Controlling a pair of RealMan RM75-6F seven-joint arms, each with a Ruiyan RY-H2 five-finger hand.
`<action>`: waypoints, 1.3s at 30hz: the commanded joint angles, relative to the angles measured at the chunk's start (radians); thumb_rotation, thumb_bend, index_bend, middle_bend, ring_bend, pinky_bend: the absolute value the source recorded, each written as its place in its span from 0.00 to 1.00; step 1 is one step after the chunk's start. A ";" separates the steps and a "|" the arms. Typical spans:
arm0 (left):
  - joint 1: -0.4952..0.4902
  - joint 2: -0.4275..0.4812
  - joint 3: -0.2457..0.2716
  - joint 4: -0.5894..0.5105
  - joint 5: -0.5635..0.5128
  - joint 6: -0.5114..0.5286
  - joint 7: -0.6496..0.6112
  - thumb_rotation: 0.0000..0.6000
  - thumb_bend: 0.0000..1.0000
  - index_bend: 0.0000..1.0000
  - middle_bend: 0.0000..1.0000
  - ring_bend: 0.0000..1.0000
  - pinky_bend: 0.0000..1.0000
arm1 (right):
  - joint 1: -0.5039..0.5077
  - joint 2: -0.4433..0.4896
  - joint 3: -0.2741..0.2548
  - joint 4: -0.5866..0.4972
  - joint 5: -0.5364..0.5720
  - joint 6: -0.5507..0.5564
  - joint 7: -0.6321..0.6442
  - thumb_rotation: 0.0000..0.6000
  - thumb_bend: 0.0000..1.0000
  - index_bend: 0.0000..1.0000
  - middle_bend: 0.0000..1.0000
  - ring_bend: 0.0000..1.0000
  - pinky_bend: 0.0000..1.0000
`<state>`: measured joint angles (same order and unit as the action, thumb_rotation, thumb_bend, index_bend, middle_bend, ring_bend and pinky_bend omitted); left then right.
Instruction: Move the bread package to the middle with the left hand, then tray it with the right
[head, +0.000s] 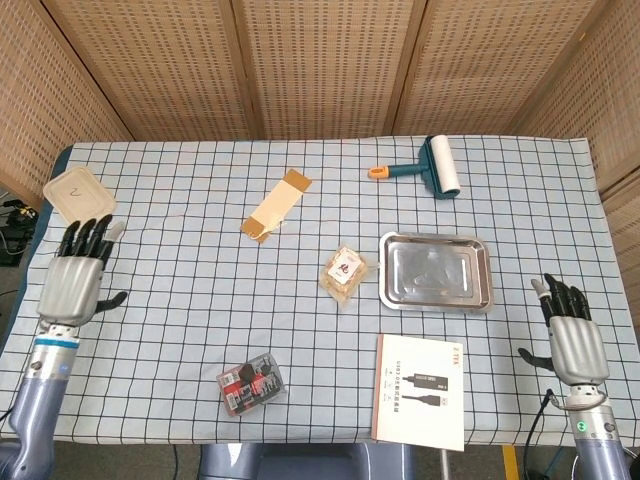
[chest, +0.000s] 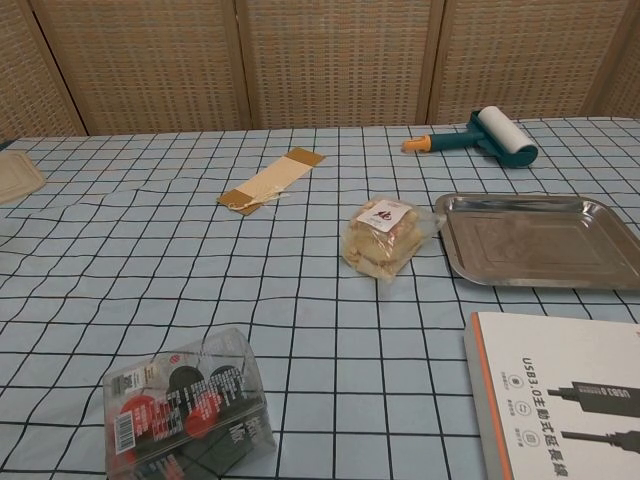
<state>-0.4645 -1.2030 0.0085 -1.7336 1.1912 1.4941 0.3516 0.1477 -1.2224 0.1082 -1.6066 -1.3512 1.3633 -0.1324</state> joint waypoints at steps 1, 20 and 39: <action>0.125 0.030 0.069 0.046 0.046 0.085 -0.103 1.00 0.05 0.00 0.00 0.00 0.00 | 0.027 -0.024 -0.001 -0.024 -0.020 -0.018 -0.040 1.00 0.13 0.00 0.00 0.00 0.00; 0.204 0.047 0.019 0.118 0.110 0.027 -0.263 1.00 0.05 0.00 0.00 0.00 0.00 | 0.418 -0.289 0.165 -0.145 0.233 -0.347 -0.458 1.00 0.12 0.00 0.00 0.00 0.00; 0.217 0.053 -0.029 0.139 0.119 -0.056 -0.311 1.00 0.05 0.00 0.00 0.00 0.00 | 0.724 -0.549 0.240 0.225 0.631 -0.479 -0.616 1.00 0.12 0.00 0.00 0.00 0.00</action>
<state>-0.2480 -1.1503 -0.0198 -1.5956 1.3098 1.4391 0.0417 0.8447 -1.7458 0.3460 -1.4175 -0.7428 0.9049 -0.7420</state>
